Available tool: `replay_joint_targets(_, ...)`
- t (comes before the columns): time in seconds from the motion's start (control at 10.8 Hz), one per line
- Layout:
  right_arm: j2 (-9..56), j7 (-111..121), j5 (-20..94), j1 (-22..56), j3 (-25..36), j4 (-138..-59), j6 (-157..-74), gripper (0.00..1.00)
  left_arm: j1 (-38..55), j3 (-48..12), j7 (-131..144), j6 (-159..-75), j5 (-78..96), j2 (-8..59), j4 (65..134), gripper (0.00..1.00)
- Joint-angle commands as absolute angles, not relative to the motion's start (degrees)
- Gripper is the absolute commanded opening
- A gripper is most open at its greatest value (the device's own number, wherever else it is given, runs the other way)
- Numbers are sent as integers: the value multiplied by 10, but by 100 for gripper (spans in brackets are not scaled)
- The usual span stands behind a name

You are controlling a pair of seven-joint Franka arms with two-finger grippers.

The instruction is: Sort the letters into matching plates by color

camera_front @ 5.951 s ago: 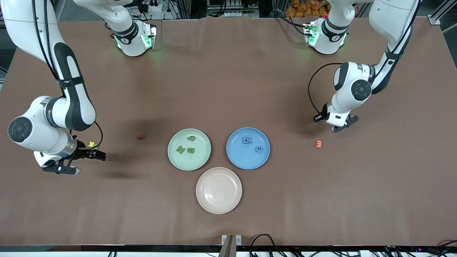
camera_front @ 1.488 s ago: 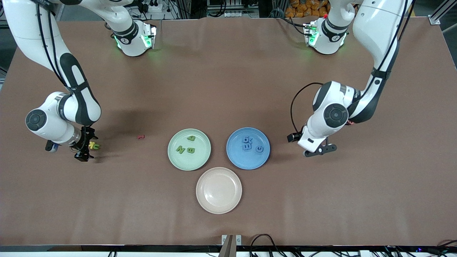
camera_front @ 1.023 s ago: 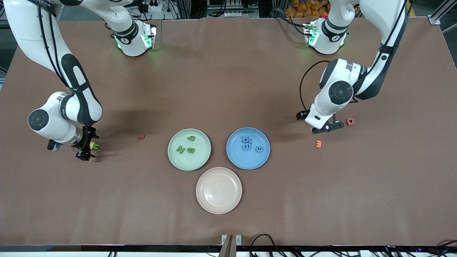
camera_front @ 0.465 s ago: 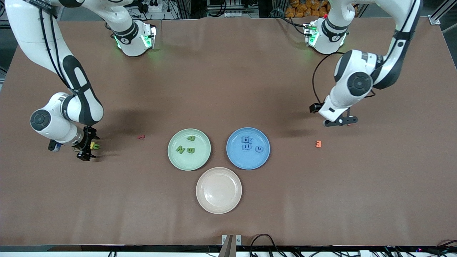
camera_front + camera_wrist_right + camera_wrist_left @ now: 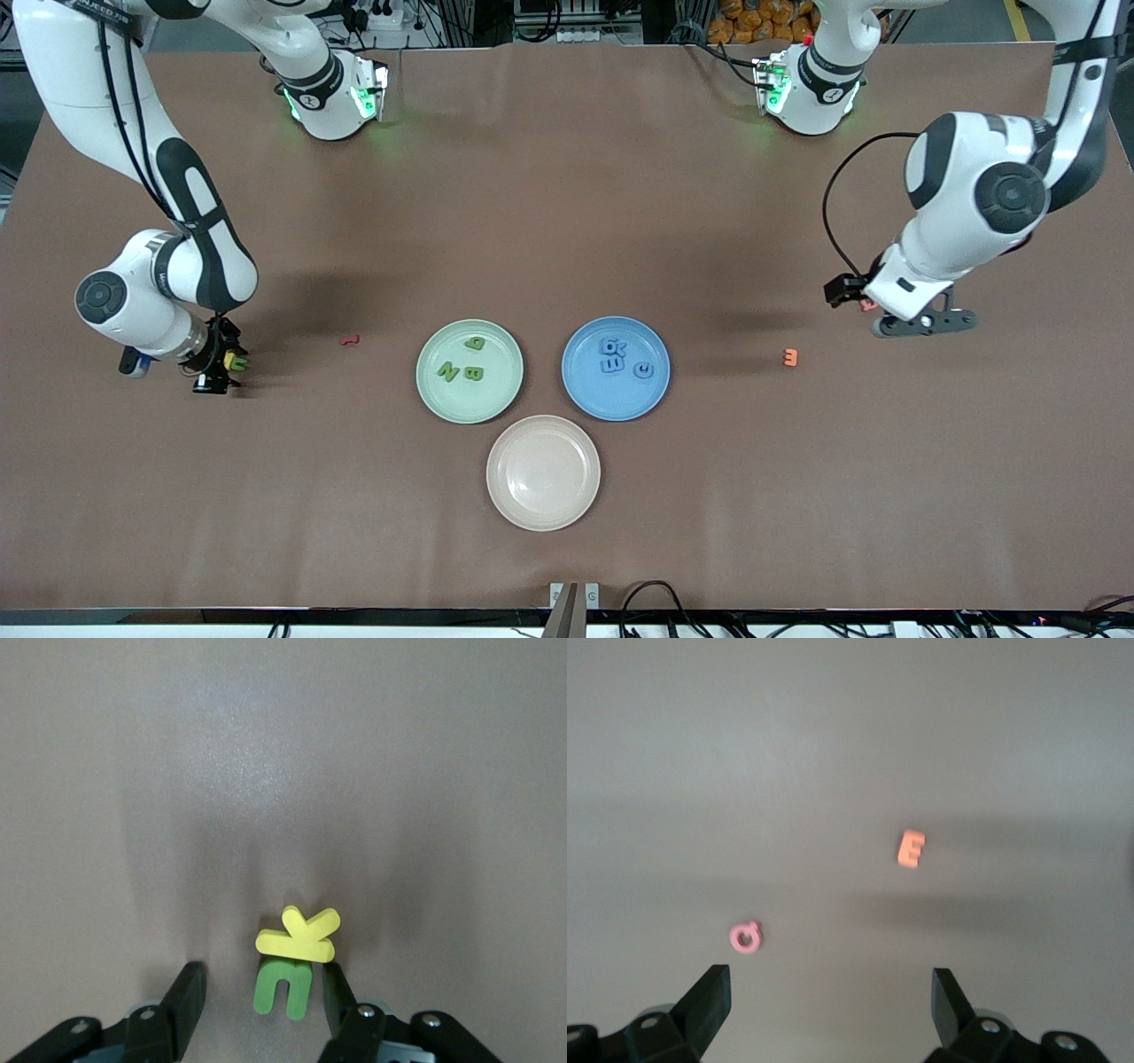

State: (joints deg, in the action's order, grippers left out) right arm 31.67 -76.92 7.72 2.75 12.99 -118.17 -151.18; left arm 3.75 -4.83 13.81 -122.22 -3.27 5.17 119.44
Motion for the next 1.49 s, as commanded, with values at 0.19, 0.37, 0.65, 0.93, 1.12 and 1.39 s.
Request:
replay_joint_targets(0.19,317,-768,81,28,127,-1188,-1523,44,38,2,96,-1147,-18,-6,1105,100)
replay_joint_targets(0.37,316,-768,81,28,127,-1188,-1523,33,34,9,105,-1141,-6,-25,1083,100)
replay_joint_targets(0.65,315,-768,81,28,126,-1188,-1523,19,35,8,94,-1044,-4,-23,1005,100)
replay_joint_targets(0.93,314,-767,80,28,123,-1188,-1523,16,35,5,78,-972,18,-24,962,100)
replay_joint_targets(1.12,310,-710,79,28,120,-1187,-1515,11,30,7,37,-939,21,-25,941,100)
replay_joint_targets(1.39,308,-623,79,28,120,-1183,-1489,0,30,8,37,-919,23,-25,929,100)
